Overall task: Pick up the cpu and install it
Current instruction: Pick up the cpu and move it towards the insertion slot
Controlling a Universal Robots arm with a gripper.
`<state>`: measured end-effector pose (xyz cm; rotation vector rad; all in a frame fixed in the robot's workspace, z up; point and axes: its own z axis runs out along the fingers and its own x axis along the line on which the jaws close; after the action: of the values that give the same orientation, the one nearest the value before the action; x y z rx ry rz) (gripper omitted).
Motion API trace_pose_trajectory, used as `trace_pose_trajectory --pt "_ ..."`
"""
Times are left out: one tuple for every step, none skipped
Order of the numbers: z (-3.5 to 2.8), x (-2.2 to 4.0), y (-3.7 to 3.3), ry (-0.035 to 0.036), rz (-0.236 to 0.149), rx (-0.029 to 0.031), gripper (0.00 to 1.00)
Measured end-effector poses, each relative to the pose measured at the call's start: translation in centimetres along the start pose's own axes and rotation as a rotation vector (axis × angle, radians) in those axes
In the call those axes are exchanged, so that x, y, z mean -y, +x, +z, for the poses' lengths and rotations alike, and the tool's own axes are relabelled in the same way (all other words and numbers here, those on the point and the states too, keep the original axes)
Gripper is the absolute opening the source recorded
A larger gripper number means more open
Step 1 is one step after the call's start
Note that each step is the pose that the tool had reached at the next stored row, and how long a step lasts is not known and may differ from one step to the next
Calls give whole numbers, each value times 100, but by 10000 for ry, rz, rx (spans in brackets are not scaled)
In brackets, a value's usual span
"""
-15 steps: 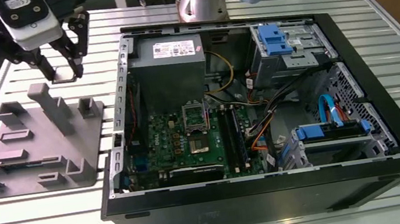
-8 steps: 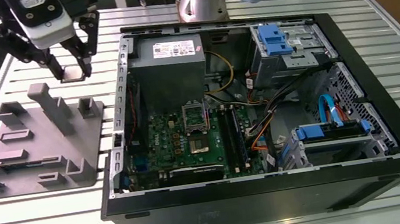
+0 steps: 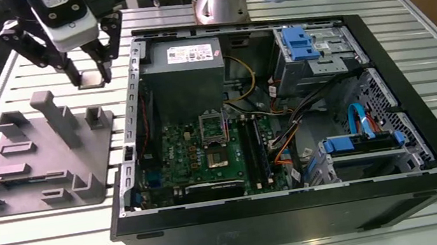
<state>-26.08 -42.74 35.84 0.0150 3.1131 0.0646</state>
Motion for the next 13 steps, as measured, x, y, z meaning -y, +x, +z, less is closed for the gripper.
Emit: trace_pose_trajectory --pt "1 0 -21 0 0 1 47" --pt "2 0 -43 0 0 0 47" --pt "3 0 -65 0 0 0 47" --pt "4 -1 -87 0 -1 1 47" --pt "5 -1 -110 0 -1 1 47" --pt "6 -1 -132 -1 0 1 47" --pt "7 -1 -154 0 0 1 47" --pt "8 -1 -177 0 1 1 47" --pt "9 -2 -204 0 1 1 47" --pt "10 -2 -232 -1 0 1 47" --pt "11 -2 -258 0 -1 0 47" --pt "12 -2 -288 0 -1 0 47" --pt "13 -3 -317 0 0 0 47"
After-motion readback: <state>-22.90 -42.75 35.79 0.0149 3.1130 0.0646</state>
